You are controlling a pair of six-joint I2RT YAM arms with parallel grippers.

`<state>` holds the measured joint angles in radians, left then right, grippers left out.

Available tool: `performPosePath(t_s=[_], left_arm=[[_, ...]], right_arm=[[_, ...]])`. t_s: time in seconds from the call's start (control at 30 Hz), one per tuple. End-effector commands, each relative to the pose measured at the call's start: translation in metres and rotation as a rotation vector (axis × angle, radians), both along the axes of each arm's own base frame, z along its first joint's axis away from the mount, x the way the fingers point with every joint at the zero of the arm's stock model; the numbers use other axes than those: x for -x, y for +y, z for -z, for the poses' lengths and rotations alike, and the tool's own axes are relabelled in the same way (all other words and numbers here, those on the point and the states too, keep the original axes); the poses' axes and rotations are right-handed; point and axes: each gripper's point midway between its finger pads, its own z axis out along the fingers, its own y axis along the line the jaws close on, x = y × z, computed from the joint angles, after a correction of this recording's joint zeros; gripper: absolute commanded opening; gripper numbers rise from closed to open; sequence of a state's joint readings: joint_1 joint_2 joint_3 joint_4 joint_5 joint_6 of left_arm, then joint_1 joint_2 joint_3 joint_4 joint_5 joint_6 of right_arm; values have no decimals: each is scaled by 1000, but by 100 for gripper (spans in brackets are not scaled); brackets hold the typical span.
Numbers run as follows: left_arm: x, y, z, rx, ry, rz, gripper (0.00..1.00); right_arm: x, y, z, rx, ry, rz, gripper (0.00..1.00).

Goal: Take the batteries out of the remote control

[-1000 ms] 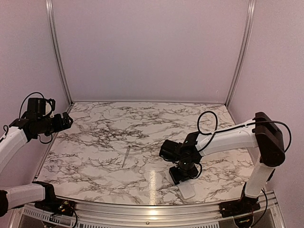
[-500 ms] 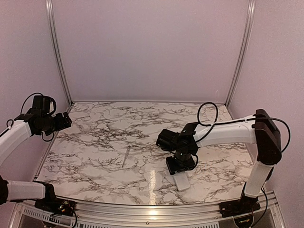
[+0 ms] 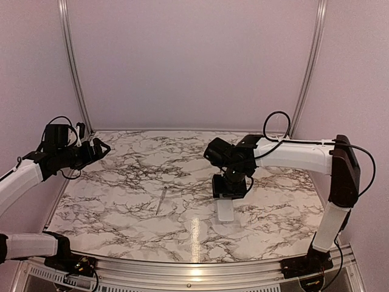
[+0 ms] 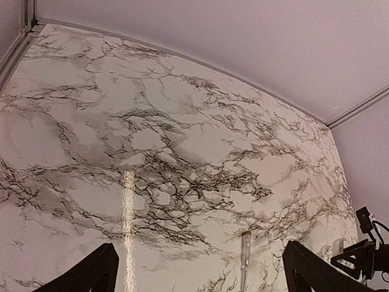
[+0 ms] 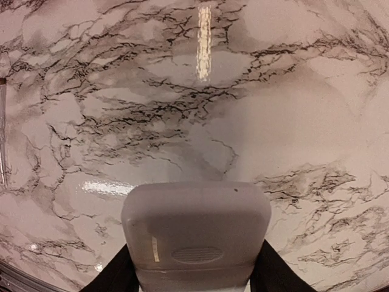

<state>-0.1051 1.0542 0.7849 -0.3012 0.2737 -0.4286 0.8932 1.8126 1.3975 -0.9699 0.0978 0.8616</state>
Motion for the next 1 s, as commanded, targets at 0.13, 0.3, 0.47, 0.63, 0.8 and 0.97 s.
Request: performPosePath(t_s=[0.13,0.3,0.47,0.63,0.8,0.97], left_arm=[[5,-94,-21,231,-110,204,99],[11,-137,-24,299,-147,272,99],[16,-171,-23,350,-149,323,99],[25,-201,-27,389,-171,380,99],[34,-234,-19,418,-144,443,98],[42,-264,-11,423,-115,503,97]], right_arm=[[-41,25,-35,-168,-43,190,42],[-60,34,-45,-304,-11,304,42],[-68,37,-50,-385,5,444,43],[-69,42,-51,-459,41,585,42],[-76,51,-59,-547,60,703,43],[-83,62,-68,-636,88,791,43]])
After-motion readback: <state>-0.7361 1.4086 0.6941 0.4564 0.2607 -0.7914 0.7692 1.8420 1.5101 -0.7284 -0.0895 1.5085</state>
